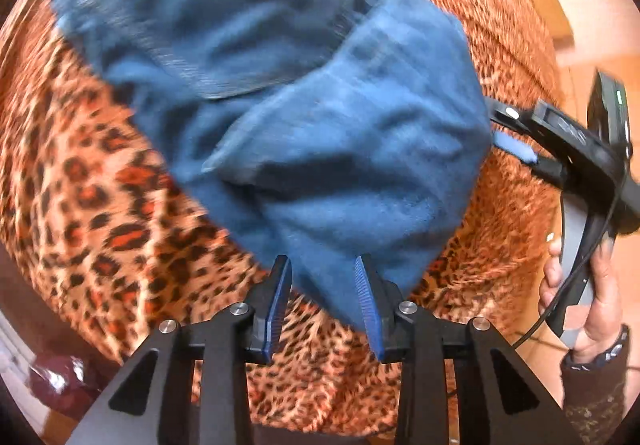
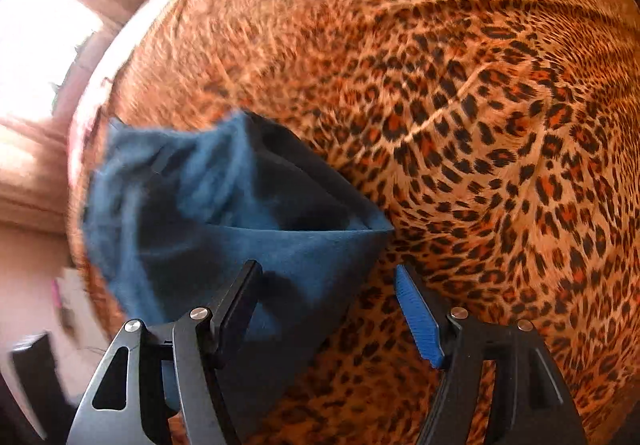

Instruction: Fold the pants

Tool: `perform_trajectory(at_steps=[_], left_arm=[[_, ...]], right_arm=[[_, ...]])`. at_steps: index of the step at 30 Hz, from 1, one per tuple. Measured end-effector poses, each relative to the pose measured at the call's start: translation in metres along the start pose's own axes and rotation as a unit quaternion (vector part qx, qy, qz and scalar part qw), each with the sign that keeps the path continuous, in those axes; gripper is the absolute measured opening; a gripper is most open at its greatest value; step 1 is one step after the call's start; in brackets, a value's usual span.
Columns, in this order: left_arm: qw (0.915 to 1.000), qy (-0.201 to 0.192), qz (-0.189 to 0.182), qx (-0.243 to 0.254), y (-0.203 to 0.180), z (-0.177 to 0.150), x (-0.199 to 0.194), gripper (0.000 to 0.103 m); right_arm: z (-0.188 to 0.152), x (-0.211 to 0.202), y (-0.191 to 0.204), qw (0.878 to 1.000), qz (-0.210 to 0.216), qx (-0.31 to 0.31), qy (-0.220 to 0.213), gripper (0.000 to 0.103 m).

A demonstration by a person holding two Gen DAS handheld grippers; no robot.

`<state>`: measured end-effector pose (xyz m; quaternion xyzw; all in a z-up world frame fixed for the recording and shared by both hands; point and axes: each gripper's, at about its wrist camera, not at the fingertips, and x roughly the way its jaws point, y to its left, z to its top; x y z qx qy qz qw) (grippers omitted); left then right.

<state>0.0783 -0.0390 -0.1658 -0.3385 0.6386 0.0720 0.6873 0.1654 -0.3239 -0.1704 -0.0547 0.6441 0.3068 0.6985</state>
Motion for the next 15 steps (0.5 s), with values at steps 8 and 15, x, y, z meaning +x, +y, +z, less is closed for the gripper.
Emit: perform_trajectory(at_steps=[8, 15], left_arm=[[0.9991, 0.016, 0.038, -0.011, 0.011, -0.012, 0.002, 0.031], [0.9969, -0.046, -0.027, -0.059, 0.044, -0.010, -0.059, 0.032]], right_arm=[[-0.006, -0.015, -0.017, 1.000, 0.001, -0.020, -0.018, 0.027], [0.024, -0.033, 0.054, 0.979, 0.101, -0.169, -0.049, 0.060]])
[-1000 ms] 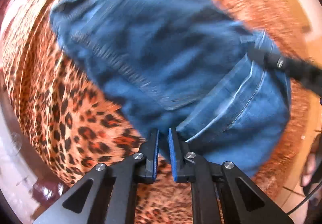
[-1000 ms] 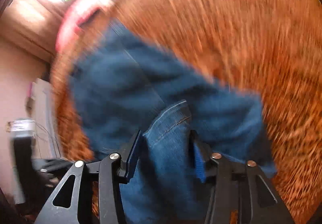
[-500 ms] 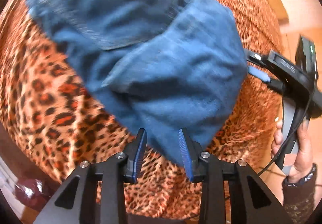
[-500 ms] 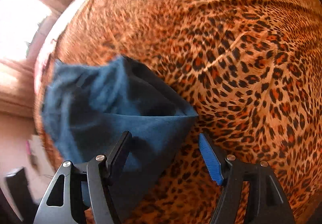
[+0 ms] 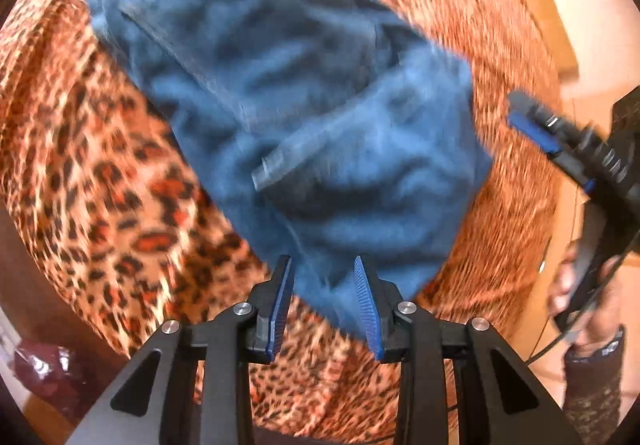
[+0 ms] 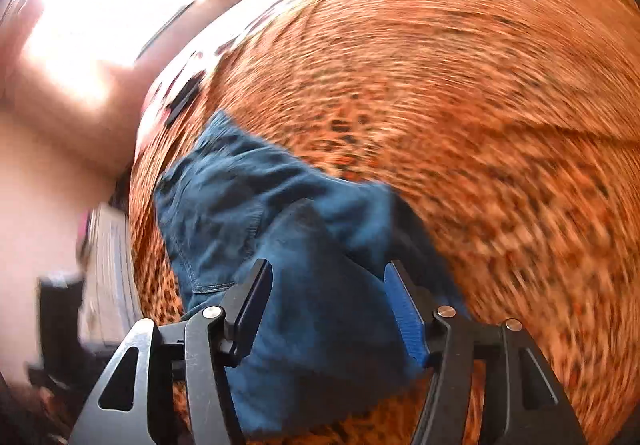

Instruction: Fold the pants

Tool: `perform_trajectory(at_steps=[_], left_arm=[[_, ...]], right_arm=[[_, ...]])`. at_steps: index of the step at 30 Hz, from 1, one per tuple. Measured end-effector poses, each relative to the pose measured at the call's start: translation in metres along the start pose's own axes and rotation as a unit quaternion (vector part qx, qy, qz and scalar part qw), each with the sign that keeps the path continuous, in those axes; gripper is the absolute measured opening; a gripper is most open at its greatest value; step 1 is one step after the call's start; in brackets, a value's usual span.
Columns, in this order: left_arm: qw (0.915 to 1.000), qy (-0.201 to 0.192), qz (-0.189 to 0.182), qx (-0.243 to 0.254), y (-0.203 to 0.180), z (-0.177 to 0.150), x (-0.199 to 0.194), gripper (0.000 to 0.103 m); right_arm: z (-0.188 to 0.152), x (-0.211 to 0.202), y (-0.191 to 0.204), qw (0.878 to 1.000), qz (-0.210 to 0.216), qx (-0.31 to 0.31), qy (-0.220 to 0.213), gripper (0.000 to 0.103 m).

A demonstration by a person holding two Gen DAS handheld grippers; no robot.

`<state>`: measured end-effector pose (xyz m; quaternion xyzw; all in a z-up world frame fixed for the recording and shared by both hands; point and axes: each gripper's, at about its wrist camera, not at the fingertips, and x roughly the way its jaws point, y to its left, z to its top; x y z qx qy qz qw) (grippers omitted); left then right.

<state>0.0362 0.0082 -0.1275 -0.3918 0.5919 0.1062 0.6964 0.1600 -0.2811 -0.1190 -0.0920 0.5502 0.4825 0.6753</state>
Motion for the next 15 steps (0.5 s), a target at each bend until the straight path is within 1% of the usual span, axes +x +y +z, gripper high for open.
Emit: perform_trajectory(at_steps=[1, 2, 3, 4, 5, 6, 7, 8, 9, 10, 11, 12, 13, 14, 15], left_arm=[[0.9999, -0.004, 0.002, -0.012, 0.002, 0.006, -0.002, 0.032], [0.9997, -0.004, 0.002, -0.025, 0.005, 0.005, -0.001, 0.032], [0.9995, -0.002, -0.001, -0.030, 0.005, 0.010, 0.001, 0.032], [0.9995, -0.003, 0.007, -0.030, 0.004, 0.013, 0.004, 0.032], [0.9993, -0.003, 0.025, -0.028, 0.006, 0.013, 0.008, 0.032], [0.9991, -0.004, 0.037, -0.023, 0.005, 0.012, 0.012, 0.032], [0.9982, -0.001, 0.058, -0.019, 0.003, 0.010, 0.021, 0.032], [0.9971, 0.007, 0.073, -0.019, 0.005, 0.008, 0.027, 0.032], [0.9968, 0.015, 0.076, -0.022, 0.009, 0.006, 0.033, 0.032], [0.9967, 0.018, 0.075, -0.026, 0.011, 0.005, 0.037, 0.032], [0.9972, 0.011, 0.067, -0.031, 0.013, 0.003, 0.036, 0.032], [0.9973, 0.010, 0.065, -0.033, 0.013, 0.003, 0.035, 0.033], [0.9972, 0.010, 0.067, -0.032, 0.012, 0.002, 0.036, 0.033], [0.9969, 0.010, 0.071, -0.031, 0.015, 0.000, 0.034, 0.033], [0.9967, 0.012, 0.075, -0.029, 0.015, 0.003, 0.032, 0.034]], right_arm=[[0.005, 0.013, 0.003, 1.000, -0.005, -0.006, 0.008, 0.058], [0.010, 0.028, -0.001, 1.000, -0.013, -0.002, 0.016, 0.058], [0.010, 0.040, -0.004, 1.000, -0.011, 0.009, 0.026, 0.055], [0.010, 0.050, -0.004, 0.999, -0.004, 0.014, 0.039, 0.039], [0.010, 0.064, 0.002, 0.998, 0.000, 0.005, 0.062, 0.016], [0.008, 0.077, 0.017, 0.996, -0.006, -0.030, 0.084, 0.014], [0.003, 0.080, 0.033, 0.993, -0.013, -0.069, 0.091, 0.013], [-0.003, 0.080, 0.051, 0.989, -0.022, -0.113, 0.092, 0.009], [-0.003, 0.078, 0.056, 0.988, -0.028, -0.124, 0.088, 0.008], [0.000, 0.075, 0.056, 0.989, -0.027, -0.120, 0.078, 0.007], [0.003, 0.064, 0.048, 0.993, -0.035, -0.103, 0.051, 0.006], [0.004, 0.064, 0.038, 0.993, -0.059, -0.095, 0.043, 0.006], [0.004, 0.067, 0.026, 0.992, -0.086, -0.081, 0.050, 0.007], [0.006, 0.078, 0.006, 0.992, -0.088, -0.044, 0.075, 0.007], [0.006, 0.078, -0.001, 0.993, -0.082, -0.026, 0.078, 0.007]])
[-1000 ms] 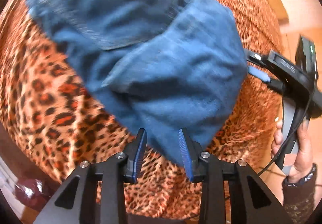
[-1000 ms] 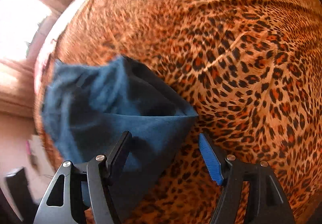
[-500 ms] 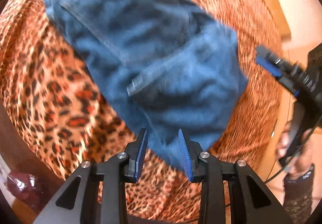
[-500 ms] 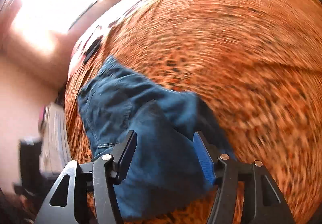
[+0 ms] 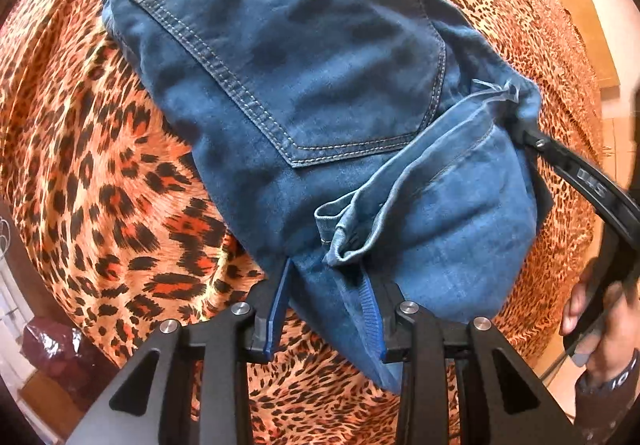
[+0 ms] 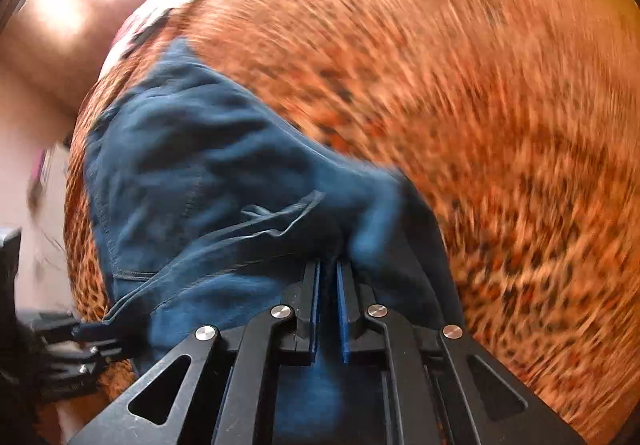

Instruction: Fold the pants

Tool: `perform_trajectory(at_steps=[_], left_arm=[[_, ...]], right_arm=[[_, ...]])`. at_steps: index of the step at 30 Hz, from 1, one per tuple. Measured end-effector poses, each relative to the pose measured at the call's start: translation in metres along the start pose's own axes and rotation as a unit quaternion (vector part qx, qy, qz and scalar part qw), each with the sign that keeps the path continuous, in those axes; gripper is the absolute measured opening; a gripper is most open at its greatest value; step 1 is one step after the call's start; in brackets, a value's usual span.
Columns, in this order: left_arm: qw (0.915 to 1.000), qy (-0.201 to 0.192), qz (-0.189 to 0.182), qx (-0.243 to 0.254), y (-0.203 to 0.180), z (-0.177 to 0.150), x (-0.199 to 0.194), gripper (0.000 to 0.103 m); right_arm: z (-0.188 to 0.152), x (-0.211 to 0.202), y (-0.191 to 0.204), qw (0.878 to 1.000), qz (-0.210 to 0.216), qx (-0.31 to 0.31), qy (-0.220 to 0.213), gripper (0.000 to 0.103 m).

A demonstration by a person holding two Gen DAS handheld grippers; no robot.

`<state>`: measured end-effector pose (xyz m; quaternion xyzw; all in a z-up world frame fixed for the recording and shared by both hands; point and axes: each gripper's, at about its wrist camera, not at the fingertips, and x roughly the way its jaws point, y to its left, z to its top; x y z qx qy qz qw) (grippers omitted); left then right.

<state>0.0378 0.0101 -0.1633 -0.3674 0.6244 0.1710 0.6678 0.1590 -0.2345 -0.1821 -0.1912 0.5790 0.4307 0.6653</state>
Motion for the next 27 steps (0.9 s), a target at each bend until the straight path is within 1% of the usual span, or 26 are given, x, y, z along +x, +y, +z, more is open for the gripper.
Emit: perform_trajectory(at_steps=[1, 2, 3, 4, 5, 6, 7, 9, 10, 11, 12, 13, 14, 15, 16, 17, 19, 21, 22, 23, 24, 25, 26, 27], left_arm=[[1.0000, 0.003, 0.004, 0.006, -0.002, -0.002, -0.002, 0.033], [0.9999, 0.008, 0.000, 0.007, -0.016, 0.003, 0.006, 0.033], [0.9998, 0.013, -0.013, 0.005, -0.017, 0.002, 0.005, 0.033], [0.9993, 0.015, -0.033, -0.002, -0.013, -0.002, -0.003, 0.033], [0.9981, 0.016, -0.058, -0.009, -0.012, -0.007, -0.010, 0.033], [0.9969, 0.010, -0.077, -0.010, -0.013, -0.011, -0.016, 0.033], [0.9963, 0.005, -0.085, -0.007, -0.016, -0.013, -0.019, 0.033], [0.9946, -0.001, -0.104, 0.002, -0.026, -0.012, -0.020, 0.034], [0.9943, 0.000, -0.107, 0.007, -0.030, -0.012, -0.016, 0.034], [0.9949, 0.004, -0.101, 0.012, -0.036, -0.009, -0.006, 0.034], [0.9961, 0.012, -0.086, 0.015, -0.039, -0.007, 0.007, 0.034], [0.9969, 0.022, -0.074, 0.016, -0.039, -0.005, 0.019, 0.034], [0.9972, 0.030, -0.067, 0.016, -0.038, -0.003, 0.030, 0.031], [0.9970, 0.027, -0.072, 0.012, -0.037, -0.004, 0.030, 0.030], [0.9965, 0.028, -0.078, 0.011, -0.037, -0.004, 0.025, 0.030], [0.9959, 0.032, -0.083, 0.014, -0.036, -0.006, 0.018, 0.030], [0.9955, 0.024, -0.088, 0.023, -0.033, -0.011, 0.006, 0.031], [0.9955, 0.018, -0.086, 0.037, -0.033, -0.017, 0.000, 0.035], [0.9959, 0.019, -0.080, 0.040, -0.034, -0.019, 0.001, 0.036], [0.9968, 0.023, -0.067, 0.037, -0.033, -0.020, 0.007, 0.038], [0.9972, 0.034, -0.059, 0.032, -0.033, -0.020, 0.017, 0.038], [0.9971, 0.040, -0.057, 0.028, -0.034, -0.020, 0.024, 0.038], [0.9972, 0.037, -0.058, 0.029, -0.035, -0.020, 0.023, 0.038], [0.9969, 0.041, -0.058, 0.035, -0.038, -0.019, 0.021, 0.038]], right_arm=[[0.000, -0.005, -0.004, 1.000, 0.005, 0.012, -0.008, 0.012], [-0.002, -0.019, -0.006, 0.999, 0.018, 0.021, -0.033, 0.013], [-0.003, -0.029, -0.008, 0.998, 0.030, 0.032, -0.044, 0.015], [-0.006, -0.036, -0.009, 0.997, 0.043, 0.040, -0.052, 0.025], [-0.010, -0.046, -0.007, 0.995, 0.063, 0.047, -0.067, 0.030], [-0.011, -0.054, -0.004, 0.992, 0.082, 0.046, -0.083, 0.031], [-0.014, -0.056, 0.002, 0.990, 0.102, 0.043, -0.087, 0.031], [-0.013, -0.049, 0.016, 0.988, 0.126, 0.042, -0.081, 0.031], [-0.016, -0.040, 0.020, 0.989, 0.121, 0.040, -0.073, 0.030], [-0.022, -0.030, 0.020, 0.992, 0.105, 0.039, -0.061, 0.029], [-0.025, -0.016, 0.018, 0.994, 0.089, 0.041, -0.043, 0.029], [-0.029, -0.001, 0.016, 0.996, 0.072, 0.045, -0.021, 0.023], [-0.030, 0.012, 0.013, 0.996, 0.067, 0.053, -0.007, 0.018], [-0.030, 0.005, 0.010, 0.995, 0.074, 0.066, -0.021, 0.018], [-0.030, -0.004, 0.009, 0.994, 0.077, 0.075, -0.026, 0.025], [-0.030, -0.019, 0.011, 0.992, 0.091, 0.078, -0.045, 0.025], [-0.037, -0.039, 0.016, 0.991, 0.100, 0.066, -0.063, 0.025], [-0.050, -0.046, 0.021, 0.992, 0.095, 0.058, -0.064, 0.032], [-0.056, -0.044, 0.021, 0.992, 0.091, 0.058, -0.059, 0.038], [-0.062, -0.033, 0.020, 0.994, 0.081, 0.063, -0.042, 0.041], [-0.064, -0.023, 0.015, 0.995, 0.073, 0.067, -0.024, 0.041], [-0.071, -0.014, 0.013, 0.996, 0.060, 0.072, -0.002, 0.039], [-0.075, -0.003, 0.011, 0.995, 0.053, 0.082, 0.007, 0.039], [-0.073, -0.007, 0.012, 0.995, 0.053, 0.087, -0.004, 0.039]])
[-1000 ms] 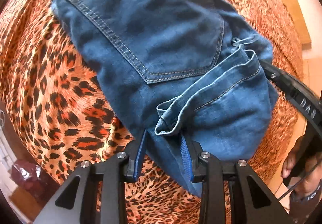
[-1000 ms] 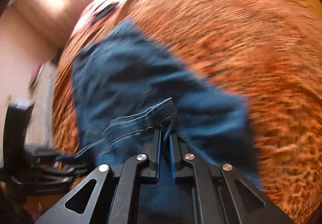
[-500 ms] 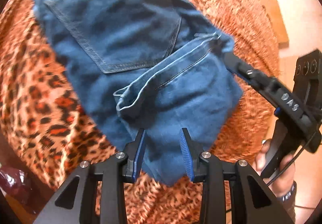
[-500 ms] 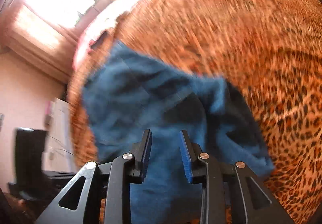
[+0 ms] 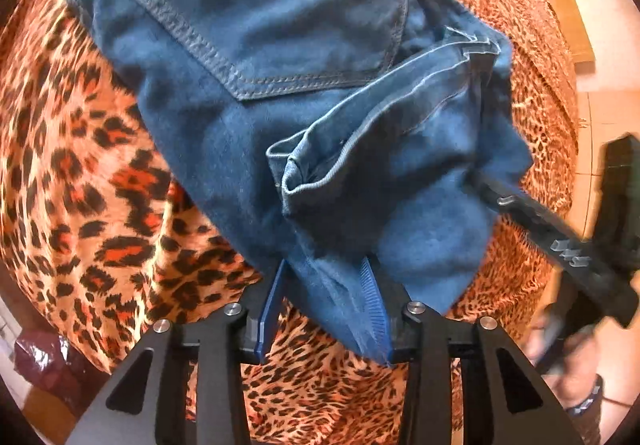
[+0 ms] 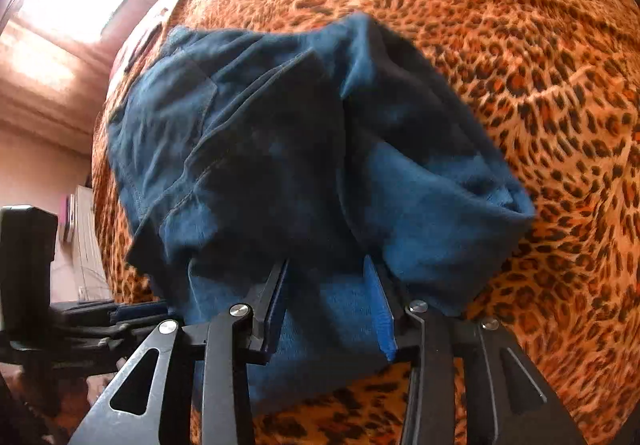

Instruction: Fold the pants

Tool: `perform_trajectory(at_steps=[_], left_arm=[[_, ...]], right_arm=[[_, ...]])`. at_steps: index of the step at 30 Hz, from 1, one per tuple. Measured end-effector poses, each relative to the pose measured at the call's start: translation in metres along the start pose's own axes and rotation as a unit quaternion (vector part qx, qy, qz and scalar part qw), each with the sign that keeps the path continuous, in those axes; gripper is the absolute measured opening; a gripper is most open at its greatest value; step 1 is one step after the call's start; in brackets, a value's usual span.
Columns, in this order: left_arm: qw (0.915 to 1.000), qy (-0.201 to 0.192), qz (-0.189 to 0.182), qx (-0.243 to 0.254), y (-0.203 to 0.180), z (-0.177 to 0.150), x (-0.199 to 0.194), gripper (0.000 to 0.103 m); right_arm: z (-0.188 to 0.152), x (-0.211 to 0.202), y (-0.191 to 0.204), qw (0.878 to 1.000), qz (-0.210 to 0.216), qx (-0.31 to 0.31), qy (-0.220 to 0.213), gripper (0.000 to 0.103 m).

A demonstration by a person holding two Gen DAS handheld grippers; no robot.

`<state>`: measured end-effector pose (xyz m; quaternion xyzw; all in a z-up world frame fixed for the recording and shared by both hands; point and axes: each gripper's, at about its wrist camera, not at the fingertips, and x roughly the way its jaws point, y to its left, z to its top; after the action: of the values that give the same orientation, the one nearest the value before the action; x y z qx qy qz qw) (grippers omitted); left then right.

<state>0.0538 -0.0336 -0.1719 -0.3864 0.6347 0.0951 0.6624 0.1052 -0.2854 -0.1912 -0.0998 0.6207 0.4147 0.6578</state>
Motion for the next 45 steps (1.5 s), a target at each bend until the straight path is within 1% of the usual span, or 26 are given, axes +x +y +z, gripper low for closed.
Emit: perform_trajectory(at_steps=[2, 4, 6, 9, 10, 11, 12, 13, 15, 16, 20, 21, 22, 24, 27, 32, 34, 36, 37, 38, 39, 40, 41, 42, 44, 45], left_arm=[[0.9998, 0.006, -0.006, 0.016, -0.004, 0.002, -0.007, 0.038], [0.9994, -0.011, -0.028, 0.015, 0.000, 0.003, -0.026, 0.038], [0.9983, -0.033, -0.047, 0.006, 0.014, 0.009, -0.050, 0.038], [0.9945, -0.062, -0.070, -0.047, 0.053, 0.032, -0.081, 0.041], [0.9917, -0.068, -0.081, -0.073, 0.070, 0.043, -0.089, 0.042], [0.9874, -0.074, -0.090, -0.107, 0.090, 0.053, -0.097, 0.042], [0.9821, -0.080, -0.101, -0.138, 0.107, 0.062, -0.103, 0.045], [0.9750, -0.086, -0.117, -0.168, 0.125, 0.070, -0.108, 0.047], [0.9596, -0.094, -0.144, -0.223, 0.156, 0.085, -0.116, 0.057], [0.9518, -0.096, -0.157, -0.245, 0.168, 0.092, -0.117, 0.059], [0.9269, -0.094, -0.193, -0.308, 0.205, 0.109, -0.120, 0.060], [0.9206, -0.097, -0.201, -0.320, 0.211, 0.113, -0.120, 0.060], [0.9172, -0.098, -0.205, -0.327, 0.217, 0.115, -0.122, 0.061], [0.9109, -0.100, -0.211, -0.340, 0.228, 0.119, -0.121, 0.066], [0.9052, -0.097, -0.217, -0.352, 0.250, 0.125, -0.116, 0.069], [0.8914, -0.082, -0.250, -0.369, 0.252, 0.133, -0.095, 0.070], [0.8917, -0.080, -0.249, -0.369, 0.251, 0.134, -0.086, 0.072], [0.8981, -0.077, -0.239, -0.361, 0.246, 0.137, -0.079, 0.072], [0.9024, -0.077, -0.232, -0.354, 0.241, 0.140, -0.075, 0.072], [0.9093, -0.082, -0.221, -0.343, 0.234, 0.142, -0.073, 0.071], [0.9170, -0.088, -0.206, -0.330, 0.229, 0.149, -0.071, 0.068], [0.9257, -0.099, -0.188, -0.313, 0.222, 0.149, -0.074, 0.062], [0.9317, -0.104, -0.175, -0.301, 0.218, 0.150, -0.074, 0.029], [0.9378, -0.101, -0.165, -0.288, 0.213, 0.148, -0.076, 0.019], [0.9388, -0.112, -0.161, -0.283, 0.211, 0.145, -0.078, 0.017], [0.9400, -0.118, -0.157, -0.279, 0.209, 0.143, -0.082, 0.016]], right_arm=[[0.009, -0.008, 0.011, 1.000, 0.004, 0.003, 0.006, 0.042], [0.021, -0.024, 0.026, 0.999, 0.029, -0.007, -0.018, 0.042], [0.037, -0.036, 0.040, 0.999, 0.036, -0.021, -0.035, 0.042], [0.074, -0.045, 0.065, 0.996, 0.061, -0.029, -0.050, 0.045], [0.085, -0.047, 0.073, 0.996, 0.068, -0.027, -0.053, 0.050], [0.102, -0.044, 0.086, 0.995, 0.081, -0.028, -0.051, 0.057], [0.114, -0.044, 0.094, 0.994, 0.088, -0.033, -0.049, 0.059], [0.129, -0.039, 0.107, 0.994, 0.093, -0.043, -0.046, 0.062], [0.150, -0.030, 0.131, 0.993, 0.091, -0.068, -0.040, 0.062], [0.162, -0.019, 0.140, 0.993, 0.088, -0.076, -0.035, 0.064], [0.199, 0.025, 0.174, 0.994, 0.086, -0.070, -0.001, 0.065], [0.210, 0.040, 0.181, 0.995, 0.075, -0.072, 0.004, 0.065], [0.220, 0.052, 0.188, 0.995, 0.062, -0.075, 0.008, 0.065], [0.235, 0.071, 0.196, 0.995, 0.048, -0.081, 0.013, 0.065], [0.250, 0.098, 0.207, 0.994, 0.020, -0.096, 0.039, 0.065], [0.265, 0.131, 0.218, 0.991, -0.011, -0.118, 0.064, 0.065], [0.267, 0.137, 0.220, 0.990, -0.010, -0.121, 0.068, 0.065], [0.267, 0.145, 0.222, 0.989, -0.021, -0.128, 0.076, 0.065], [0.266, 0.151, 0.222, 0.987, -0.030, -0.133, 0.084, 0.065], [0.265, 0.157, 0.222, 0.986, -0.037, -0.137, 0.091, 0.063], [0.264, 0.159, 0.223, 0.985, -0.040, -0.144, 0.092, 0.062], [0.262, 0.158, 0.224, 0.984, -0.039, -0.154, 0.085, 0.048], [0.261, 0.157, 0.225, 0.983, -0.036, -0.159, 0.080, 0.032], [0.259, 0.154, 0.226, 0.982, -0.042, -0.165, 0.077, 0.030], [0.254, 0.143, 0.227, 0.982, -0.036, -0.175, 0.067, 0.021], [0.253, 0.137, 0.228, 0.982, -0.034, -0.178, 0.060, 0.020]])
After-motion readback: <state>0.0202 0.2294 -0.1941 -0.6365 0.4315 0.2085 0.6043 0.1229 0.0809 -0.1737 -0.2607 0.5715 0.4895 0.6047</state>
